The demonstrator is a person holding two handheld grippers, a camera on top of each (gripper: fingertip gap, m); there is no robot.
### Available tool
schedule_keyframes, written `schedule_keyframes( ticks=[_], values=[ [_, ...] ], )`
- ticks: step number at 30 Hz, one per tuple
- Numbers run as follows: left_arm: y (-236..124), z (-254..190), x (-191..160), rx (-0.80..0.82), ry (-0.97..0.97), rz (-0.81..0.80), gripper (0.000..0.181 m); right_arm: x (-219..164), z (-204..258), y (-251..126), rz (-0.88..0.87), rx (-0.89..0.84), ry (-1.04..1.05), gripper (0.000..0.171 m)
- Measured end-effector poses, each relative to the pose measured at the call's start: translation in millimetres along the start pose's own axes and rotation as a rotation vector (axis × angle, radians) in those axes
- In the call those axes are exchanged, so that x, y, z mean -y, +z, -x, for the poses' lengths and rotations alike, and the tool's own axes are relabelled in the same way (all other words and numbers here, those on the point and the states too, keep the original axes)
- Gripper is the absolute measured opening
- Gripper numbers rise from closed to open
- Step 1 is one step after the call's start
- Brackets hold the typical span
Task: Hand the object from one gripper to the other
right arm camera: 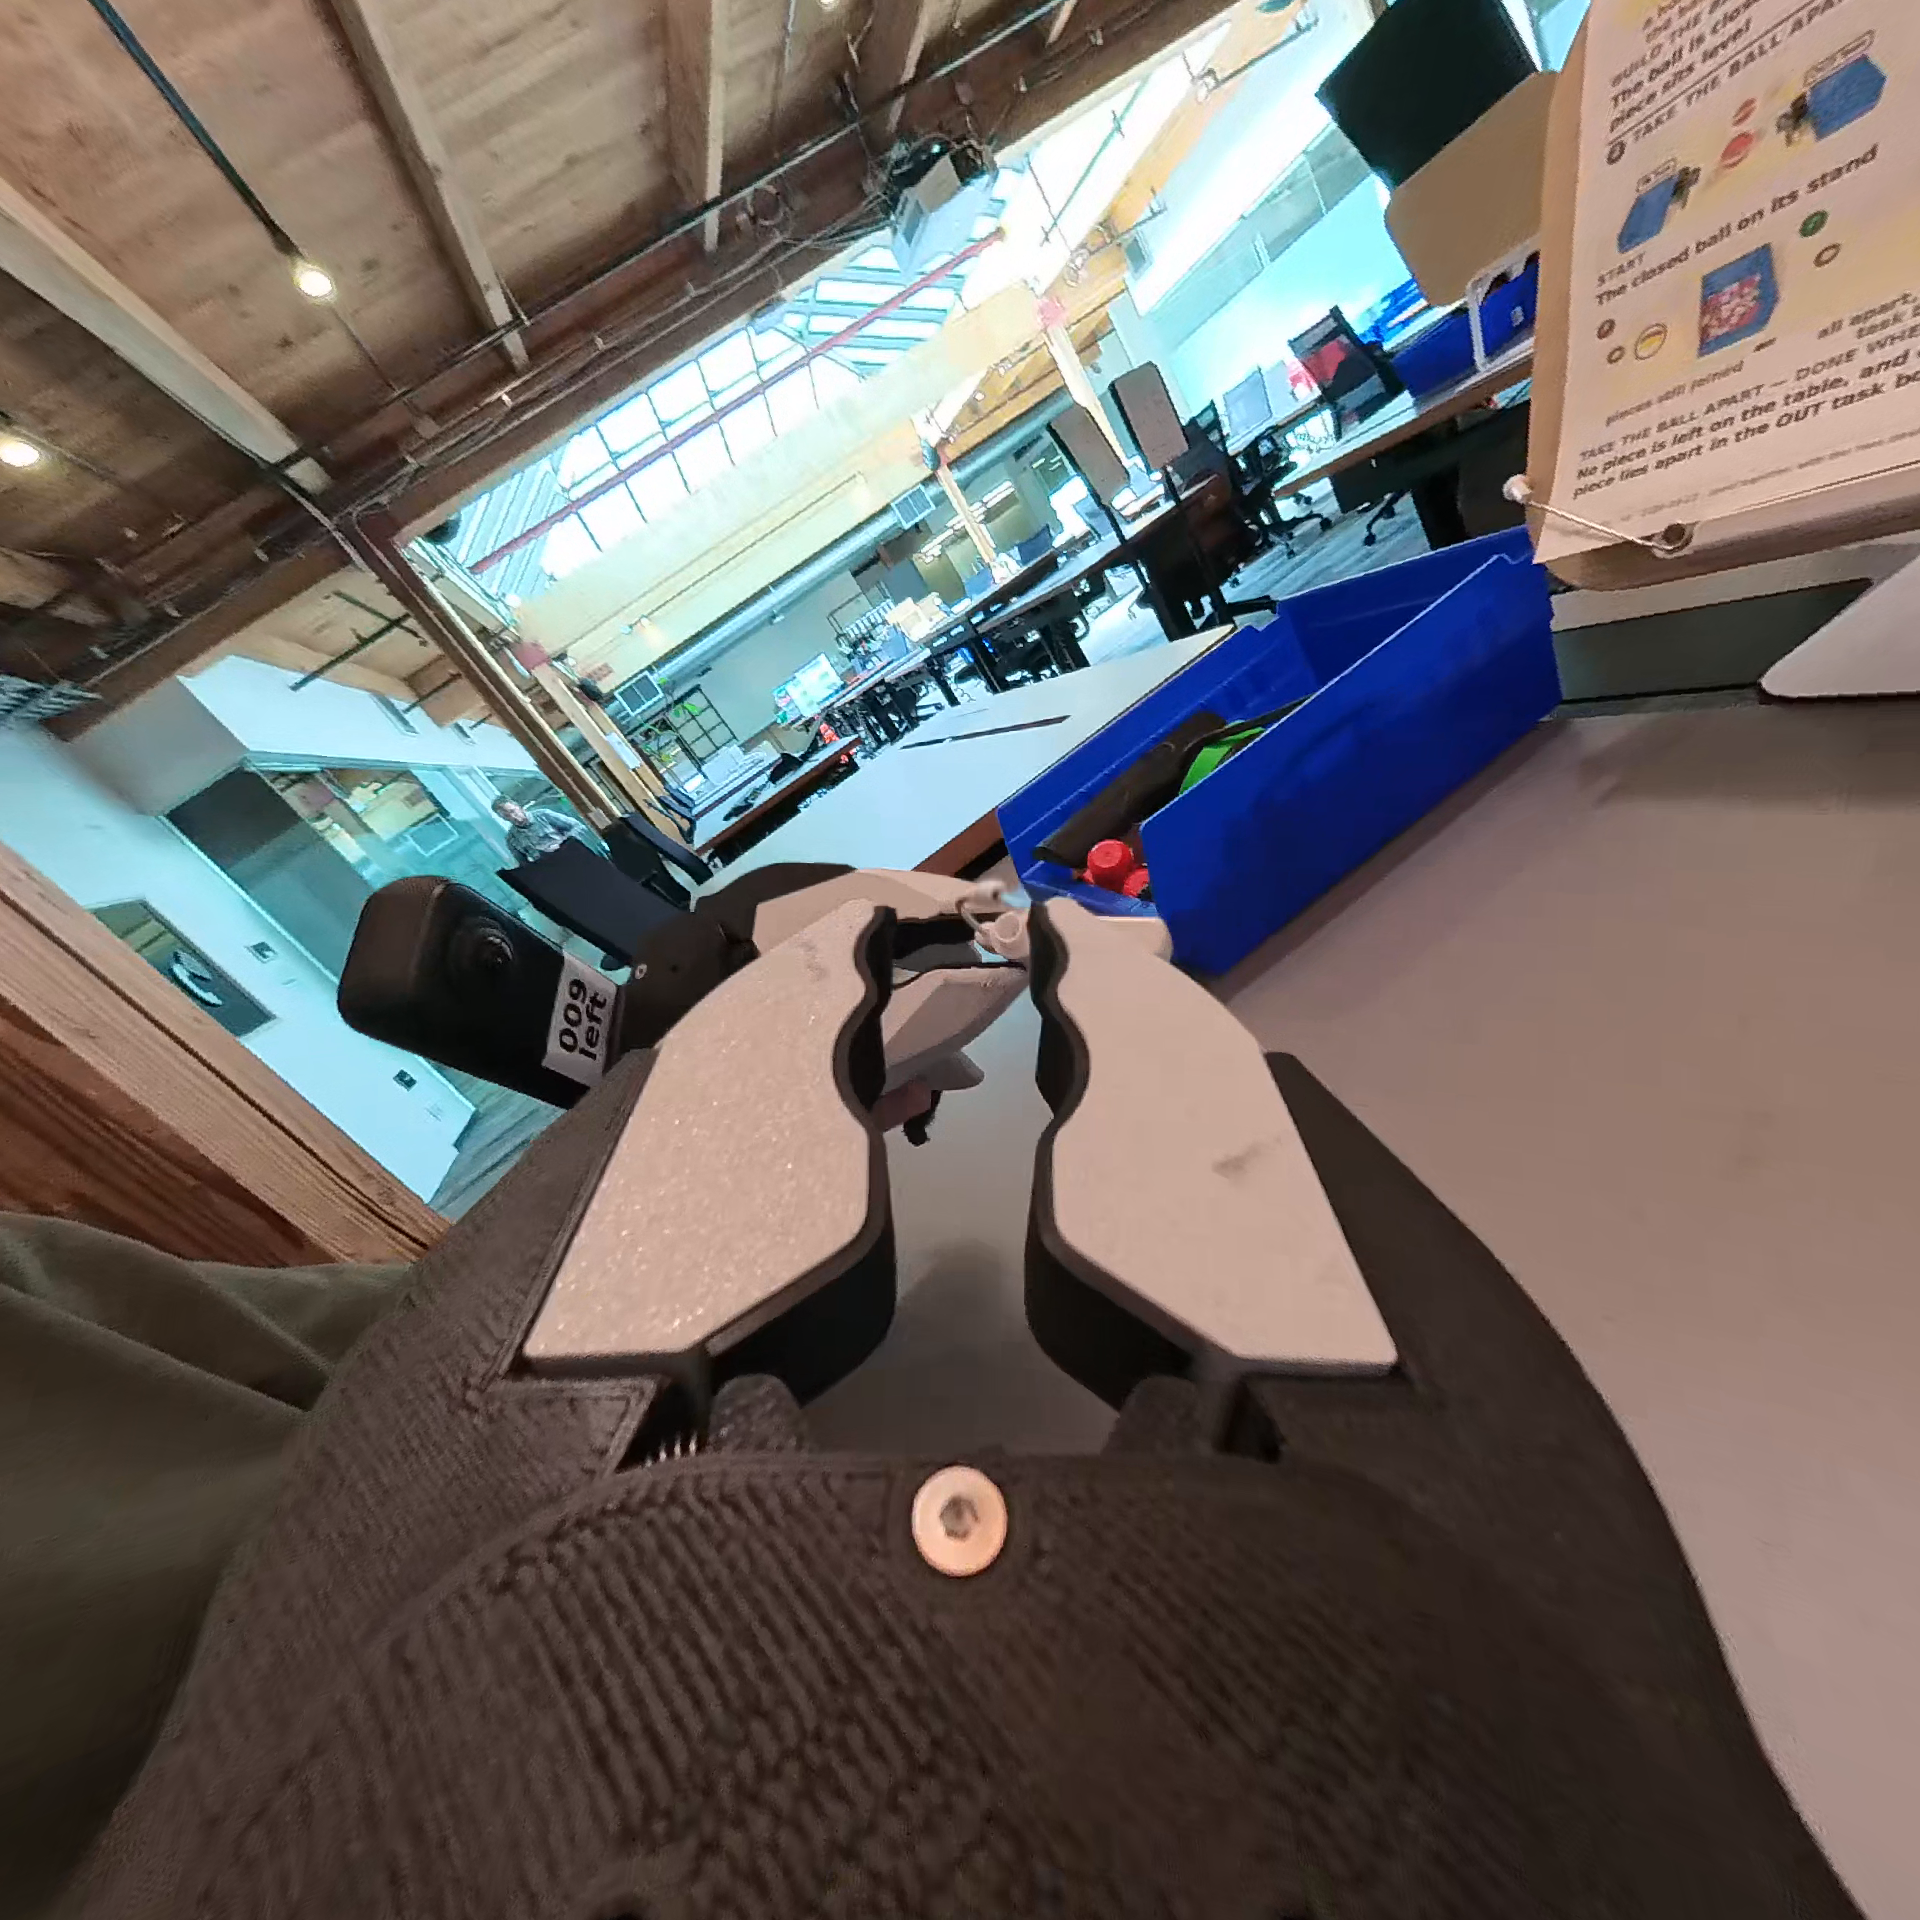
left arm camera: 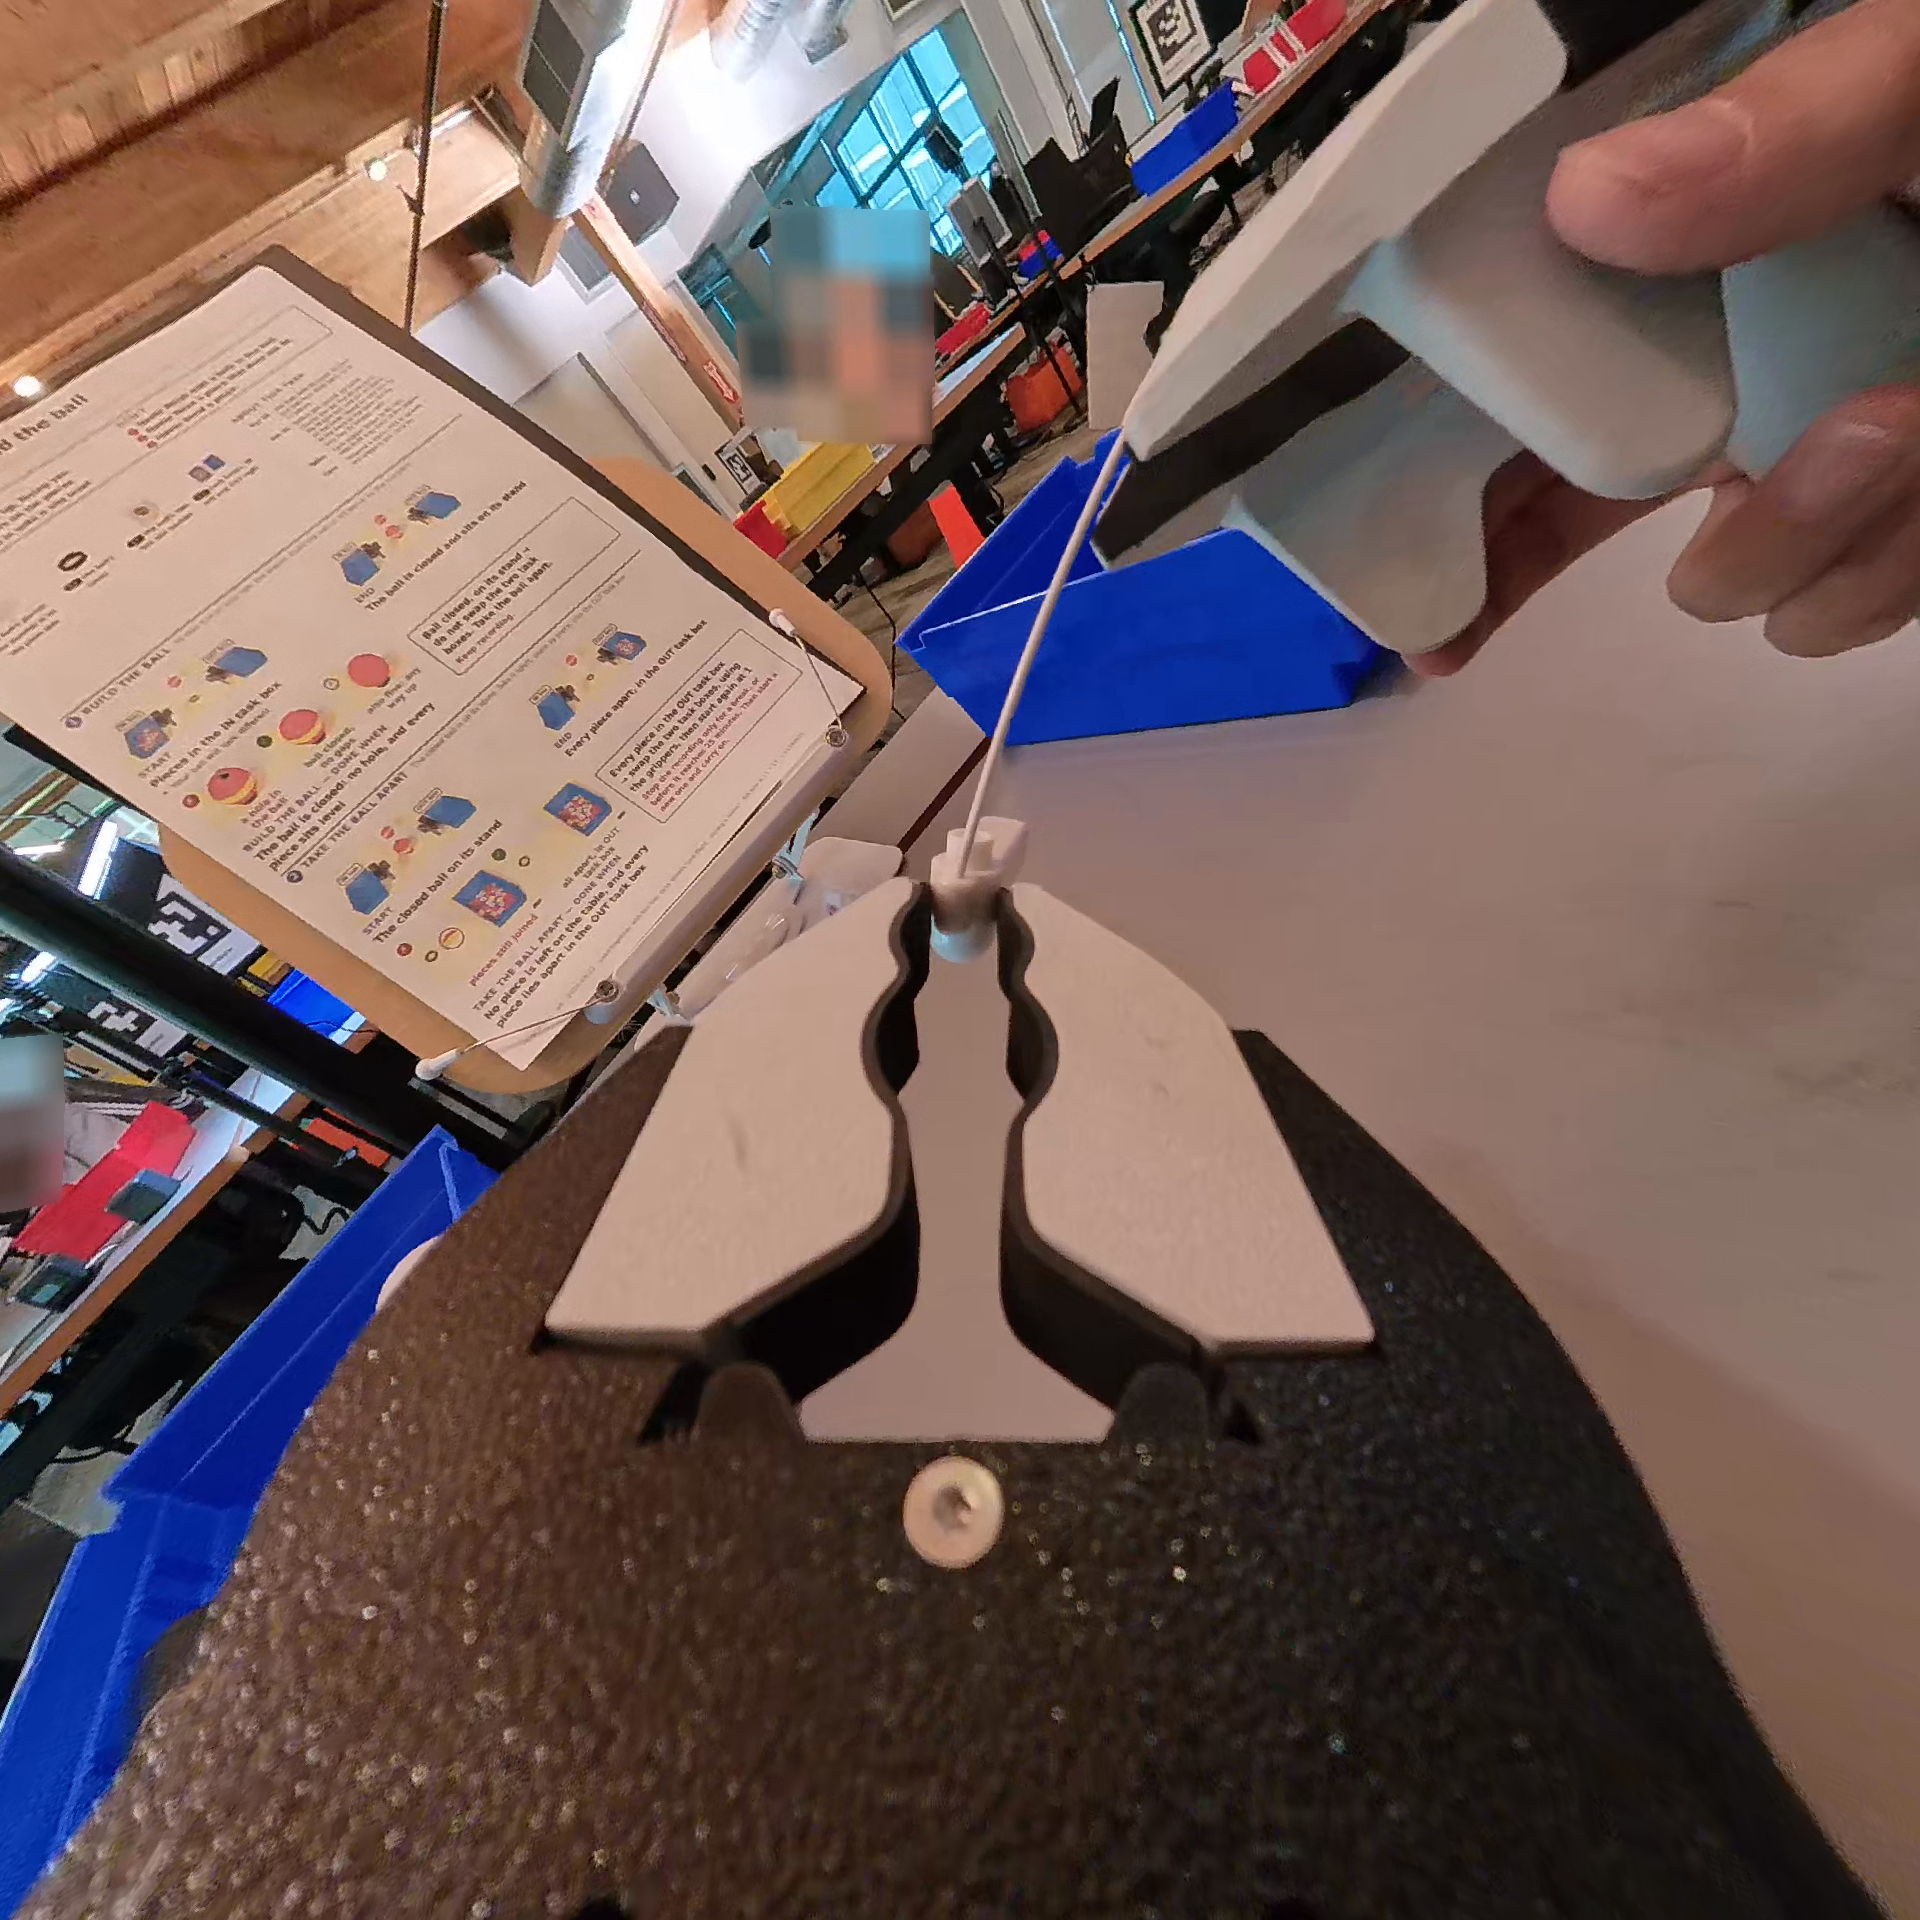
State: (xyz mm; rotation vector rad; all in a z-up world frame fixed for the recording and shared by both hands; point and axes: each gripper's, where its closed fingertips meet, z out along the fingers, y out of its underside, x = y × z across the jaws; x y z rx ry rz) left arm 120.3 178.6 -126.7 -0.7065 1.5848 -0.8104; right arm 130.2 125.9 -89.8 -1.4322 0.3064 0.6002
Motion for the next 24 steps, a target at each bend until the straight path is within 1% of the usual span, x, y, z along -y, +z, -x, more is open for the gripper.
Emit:
schedule_keyframes(
  ticks=[1,3,4,7,9,13,14,16,19,22,24],
  values=[
    [0,-1,0,-0.003,0.002,0.003,0.012,0,0,0,-0.004,-0.006,-0.008,0.020],
    [0,-1,-1,0.002,0.006,0.006,0.012,4,-1,-2,-0.026,-0.015,-0.026,0.006],
    [0,-1,0,-0.003,0.005,0.004,0.012,5,-2,-3,-0.038,-0.020,-0.024,0.002],
    [0,-2,1,-0.005,0.004,0.003,0.012,6,-1,-4,-0.038,-0.010,-0.031,0.001],
    [0,-3,0,-0.013,0.005,0.005,0.012,6,2,-3,-0.024,-0.005,-0.082,0.001],
    [0,-16,-1,-0.125,-0.054,0.001,0.012,5,10,-5,0.043,0.027,-0.239,0.001],
    [-1,-20,0,-0.164,-0.077,-0.017,0.013,4,15,-7,0.063,0.061,-0.284,0.001],
    [-6,-33,4,-0.293,-0.136,-0.047,0.027,-3,28,-12,0.135,0.159,-0.358,0.001],
    [-16,-57,6,-0.535,-0.282,-0.044,0.048,-15,39,-25,0.230,0.257,-0.499,0.001],
    [-28,-73,9,-0.715,-0.405,-0.050,0.061,-20,40,-36,0.268,0.299,-0.569,0.001],
    [-32,-78,12,-0.780,-0.447,-0.063,0.064,-15,37,-38,0.245,0.282,-0.567,0.001]
  ],
)
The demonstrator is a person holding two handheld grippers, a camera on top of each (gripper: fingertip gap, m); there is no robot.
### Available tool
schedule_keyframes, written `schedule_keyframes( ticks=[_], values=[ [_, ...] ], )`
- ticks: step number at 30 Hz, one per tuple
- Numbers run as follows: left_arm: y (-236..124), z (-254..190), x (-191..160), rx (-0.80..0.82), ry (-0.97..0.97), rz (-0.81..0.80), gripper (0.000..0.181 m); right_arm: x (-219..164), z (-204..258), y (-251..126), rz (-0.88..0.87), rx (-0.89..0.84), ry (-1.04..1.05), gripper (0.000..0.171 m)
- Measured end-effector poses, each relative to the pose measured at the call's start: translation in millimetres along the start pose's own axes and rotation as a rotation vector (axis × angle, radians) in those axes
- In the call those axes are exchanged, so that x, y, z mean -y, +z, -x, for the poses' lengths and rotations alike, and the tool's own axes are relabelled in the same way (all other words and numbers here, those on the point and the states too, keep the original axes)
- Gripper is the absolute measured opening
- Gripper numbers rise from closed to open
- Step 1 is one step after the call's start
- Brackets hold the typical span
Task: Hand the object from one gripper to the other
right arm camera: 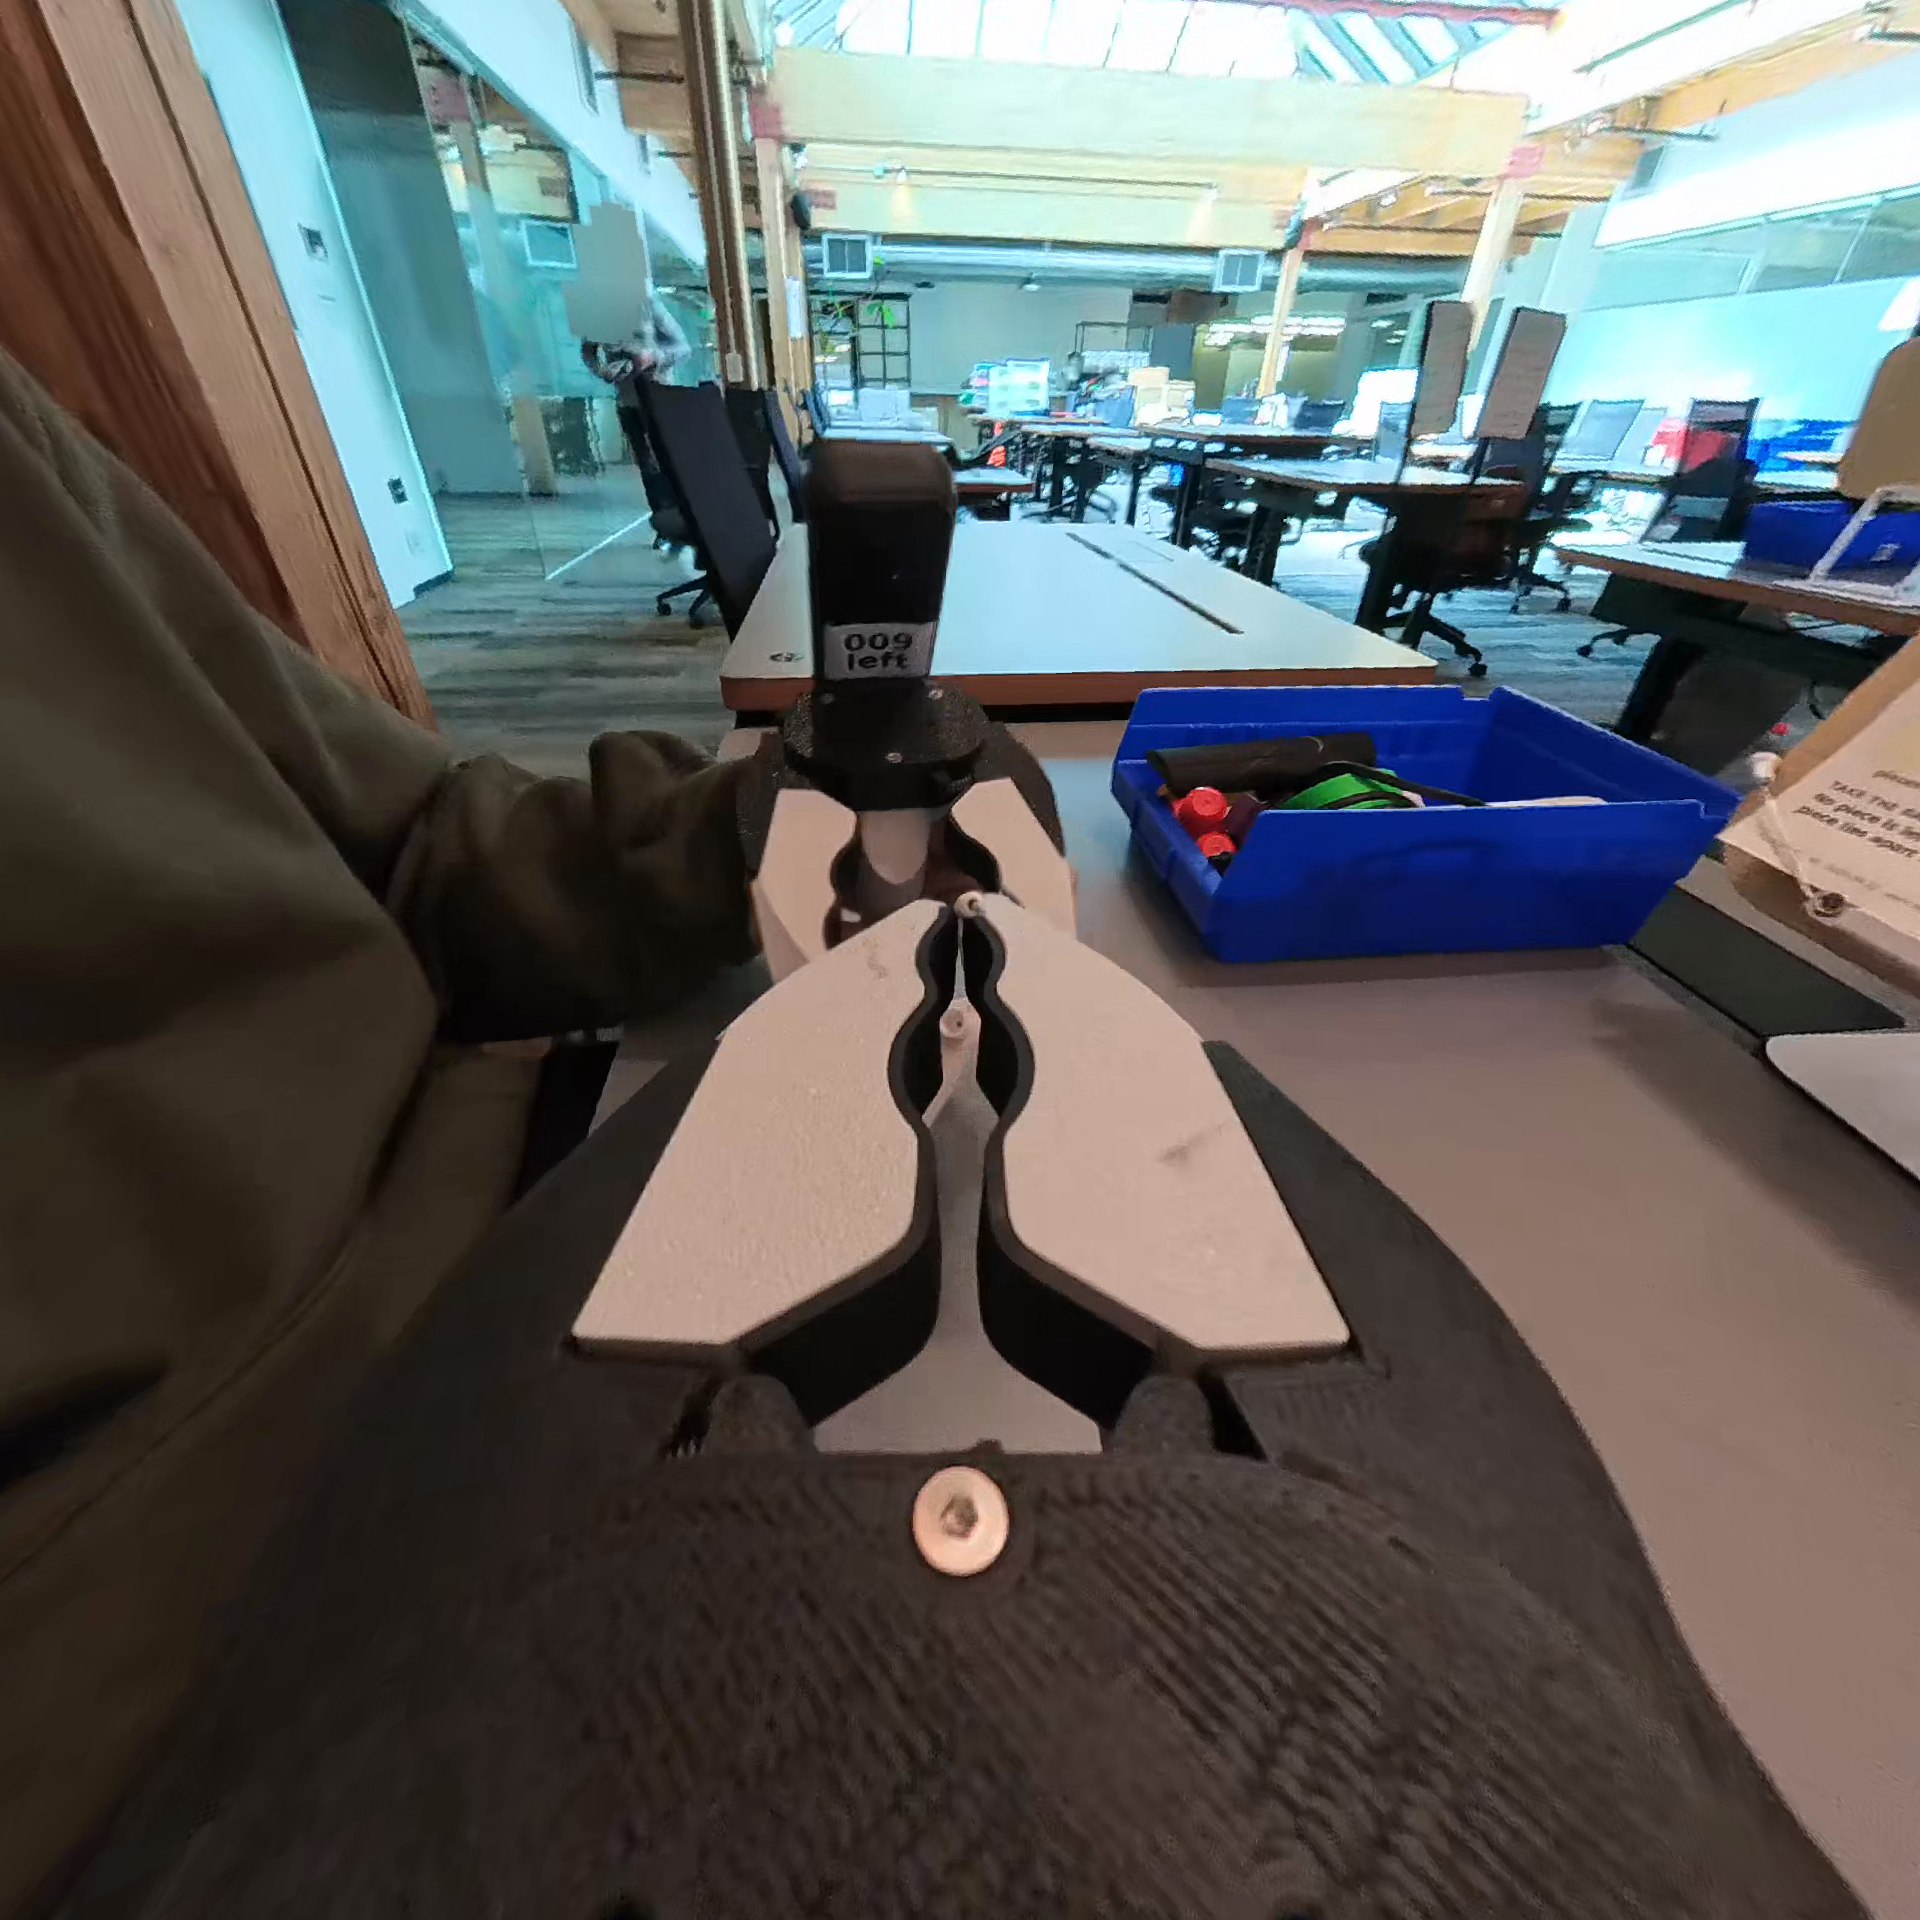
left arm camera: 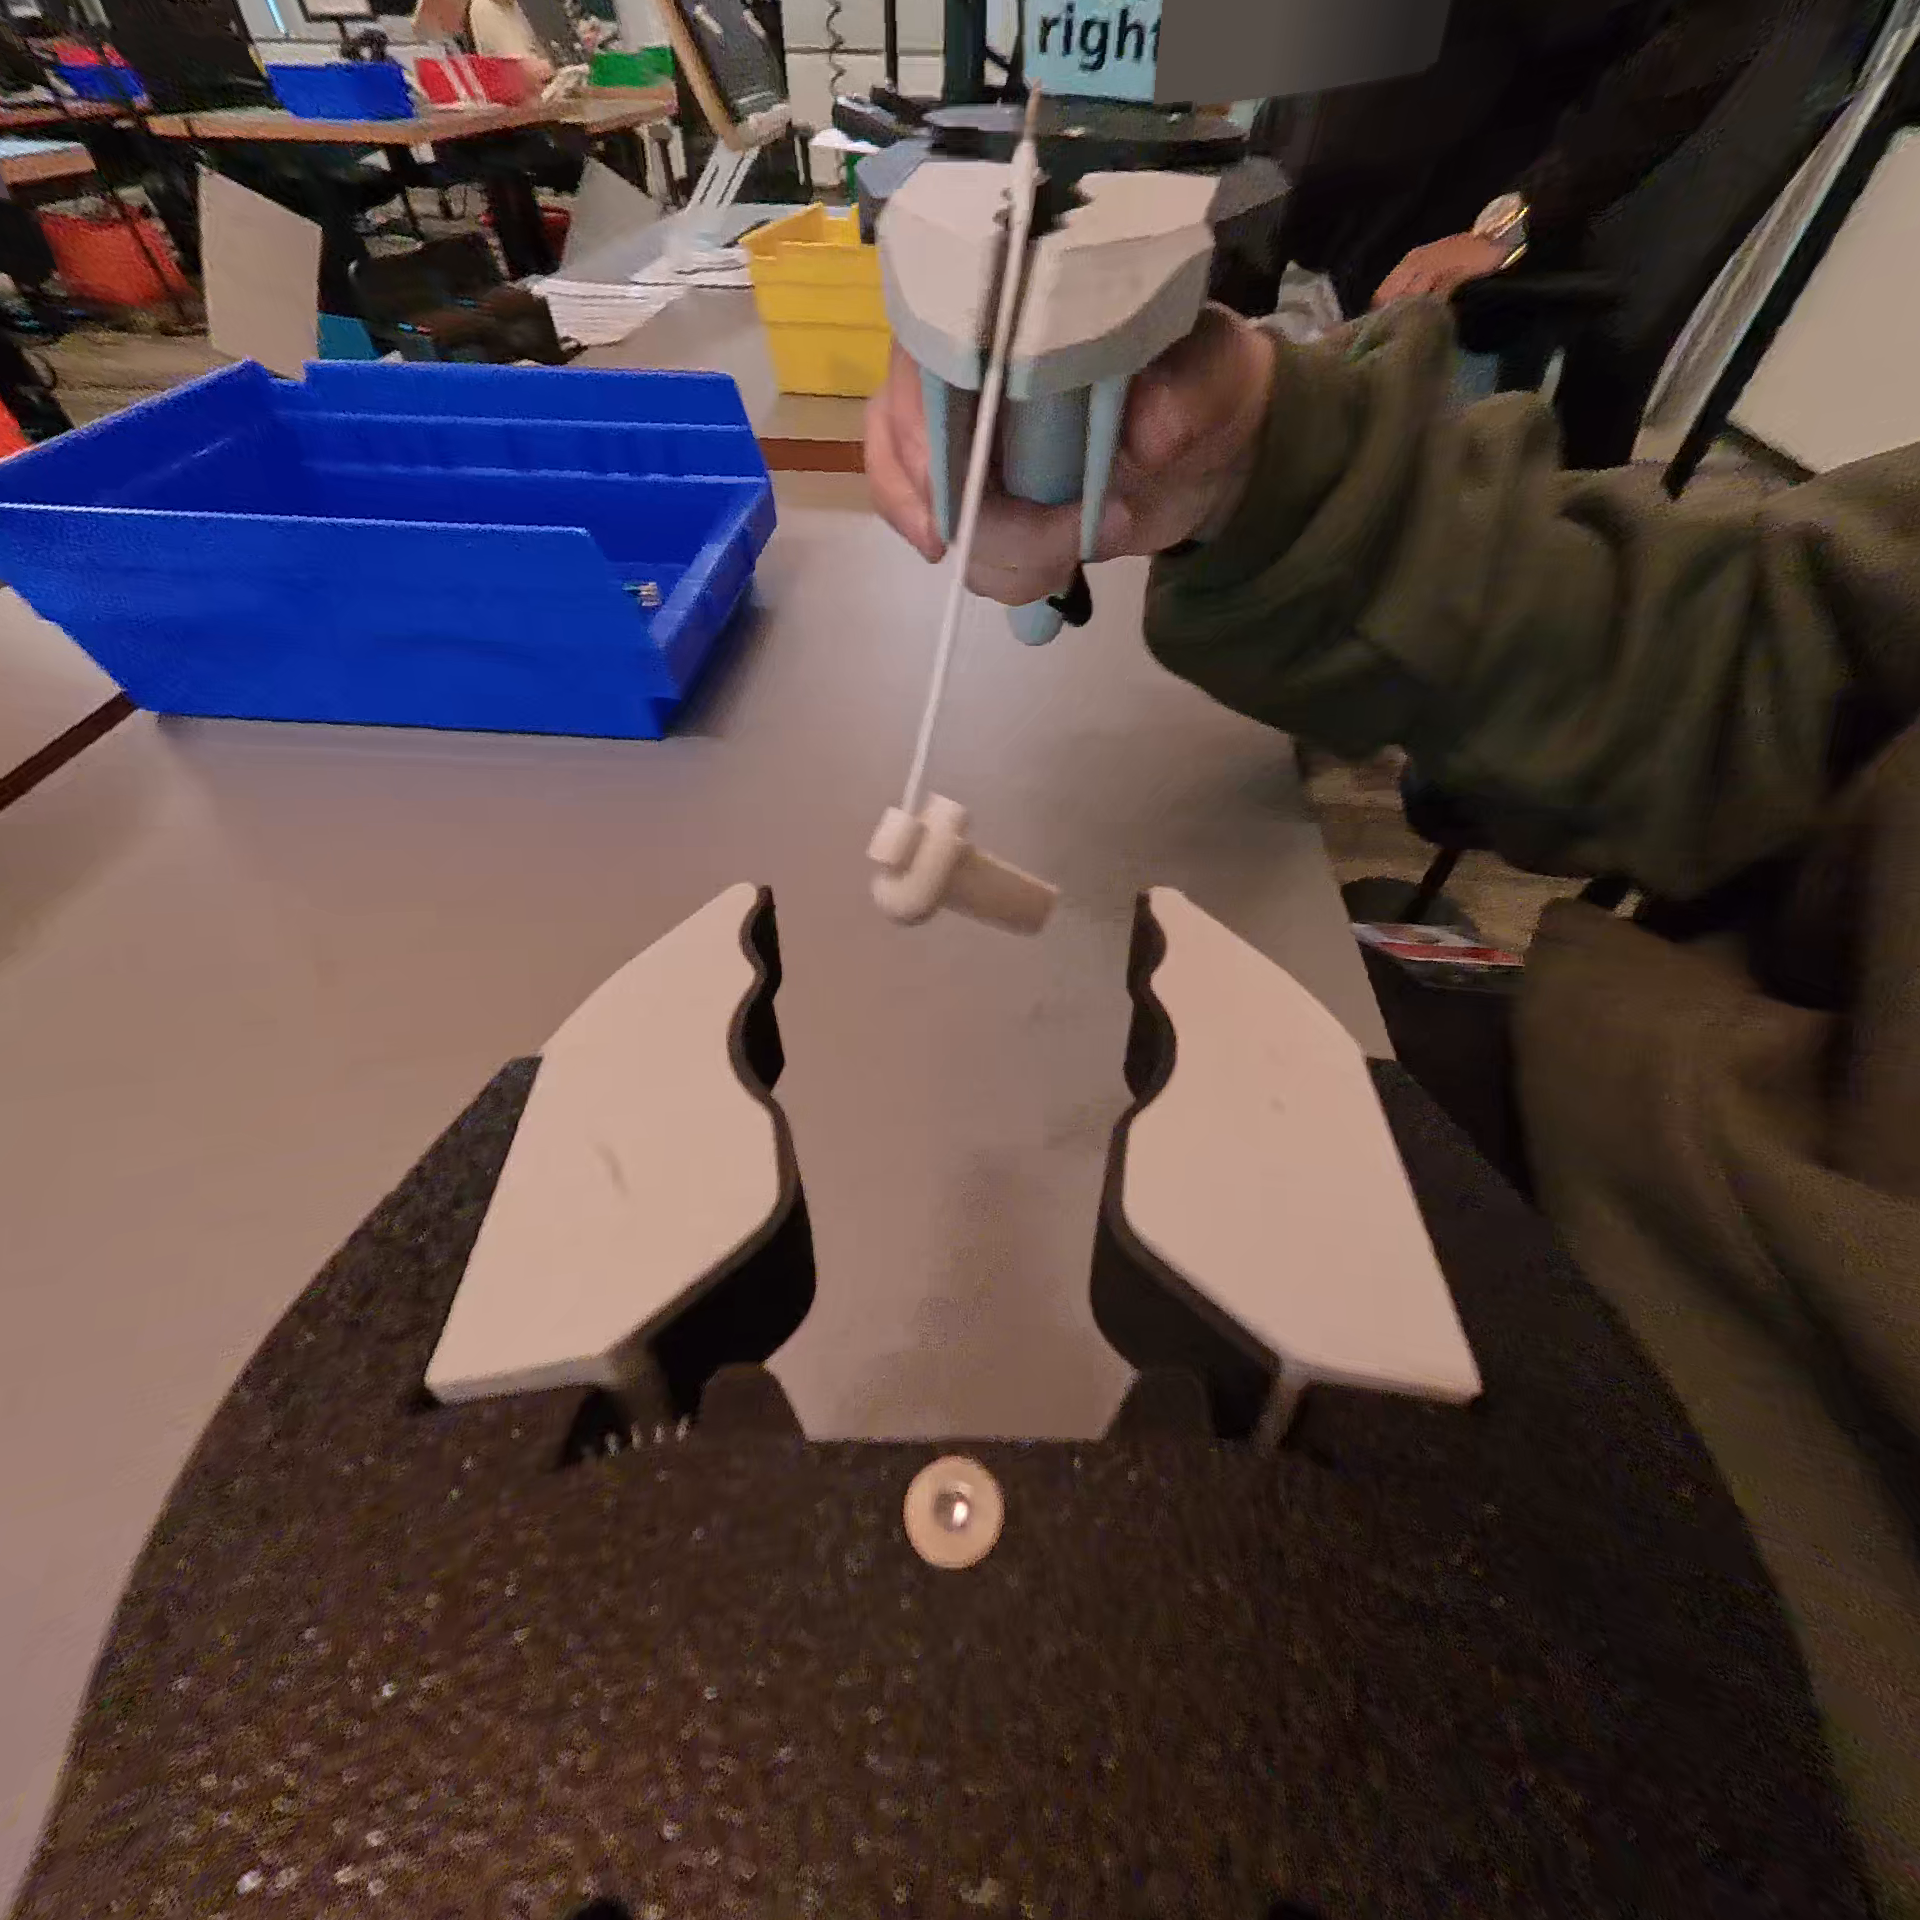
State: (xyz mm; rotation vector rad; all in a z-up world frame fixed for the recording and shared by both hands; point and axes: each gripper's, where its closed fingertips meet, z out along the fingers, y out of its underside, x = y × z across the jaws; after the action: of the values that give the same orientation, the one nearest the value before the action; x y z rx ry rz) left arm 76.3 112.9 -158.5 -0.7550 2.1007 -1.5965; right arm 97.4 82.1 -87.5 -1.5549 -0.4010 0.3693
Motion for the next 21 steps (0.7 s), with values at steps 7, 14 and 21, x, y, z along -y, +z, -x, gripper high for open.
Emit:
schedule_keyframes(
  ticks=[7,14,21],
  values=[
    [14,38,-1,0.312,0.040,-0.012,0.078,11,-33,-2,-0.091,-0.214,0.081,0.001],
    [0,68,20,0.908,0.408,-0.028,0.079,23,-50,4,-0.201,-0.401,0.228,0.001],
    [-14,60,34,1.240,0.863,0.037,0.075,36,-35,19,-0.314,-0.352,0.359,0.001]
  ],
)
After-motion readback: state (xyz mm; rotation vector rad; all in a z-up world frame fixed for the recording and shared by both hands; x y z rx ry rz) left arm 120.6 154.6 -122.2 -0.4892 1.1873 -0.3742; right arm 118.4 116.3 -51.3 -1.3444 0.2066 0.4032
